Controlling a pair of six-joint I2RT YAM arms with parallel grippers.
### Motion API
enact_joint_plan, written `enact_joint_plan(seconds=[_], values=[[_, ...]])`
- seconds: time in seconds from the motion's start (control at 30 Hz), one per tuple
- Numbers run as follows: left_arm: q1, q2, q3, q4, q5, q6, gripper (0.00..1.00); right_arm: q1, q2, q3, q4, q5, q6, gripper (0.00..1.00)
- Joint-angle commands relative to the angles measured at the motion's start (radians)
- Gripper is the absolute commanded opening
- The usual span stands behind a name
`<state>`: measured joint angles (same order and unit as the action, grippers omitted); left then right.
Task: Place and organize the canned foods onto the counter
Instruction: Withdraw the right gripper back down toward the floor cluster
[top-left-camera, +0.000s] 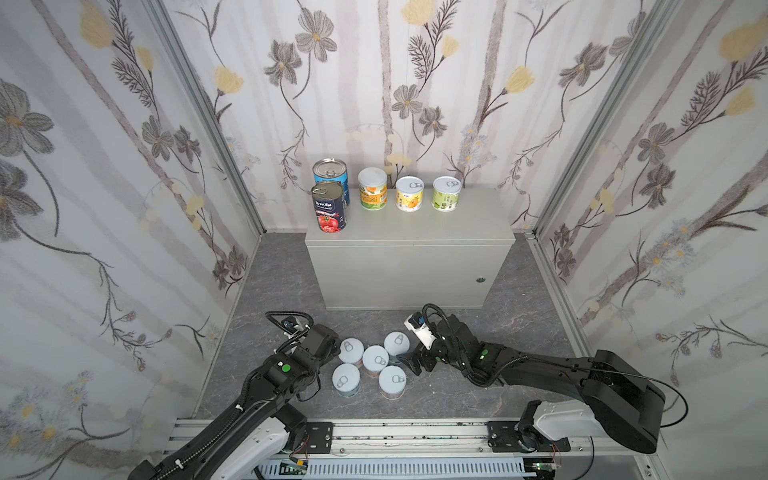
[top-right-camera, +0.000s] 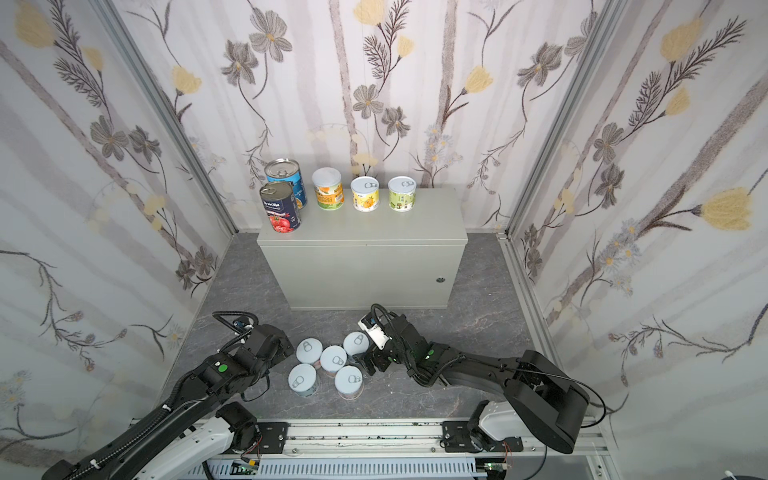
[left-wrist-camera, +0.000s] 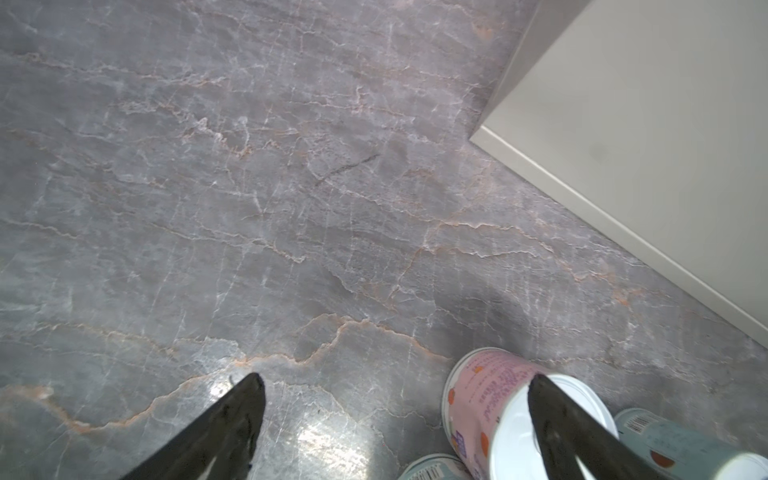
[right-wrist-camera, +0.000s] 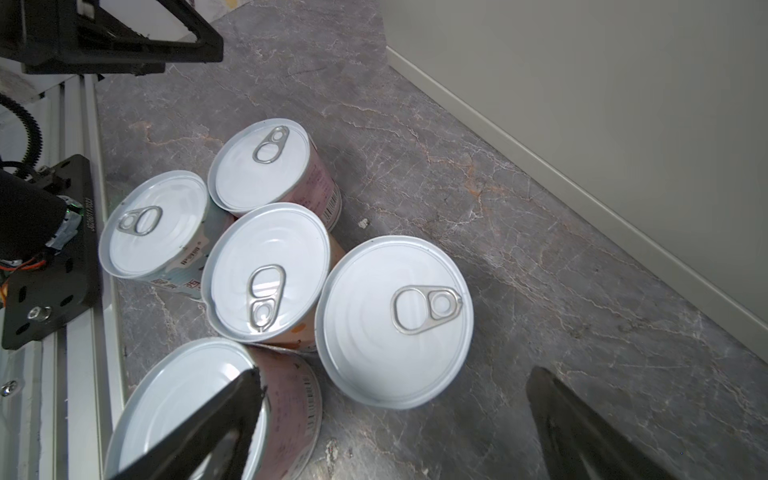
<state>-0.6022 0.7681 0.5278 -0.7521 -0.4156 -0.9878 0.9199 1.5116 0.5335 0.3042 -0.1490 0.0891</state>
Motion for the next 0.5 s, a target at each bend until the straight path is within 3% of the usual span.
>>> enact_joint_plan(seconds=[0.0, 0.47], values=[[0.011, 0.042, 0.019, -0.052, -0.022, -0.068, 1.00, 0.002, 0.020, 0.002, 0.035, 0.045, -0.005, 1.00], [0.016, 0.213, 0.035, 0.061, 0.018, -0.057, 1.00, 0.004, 0.133, 0.088, -0.046, 0.036, -0.068, 0.98]])
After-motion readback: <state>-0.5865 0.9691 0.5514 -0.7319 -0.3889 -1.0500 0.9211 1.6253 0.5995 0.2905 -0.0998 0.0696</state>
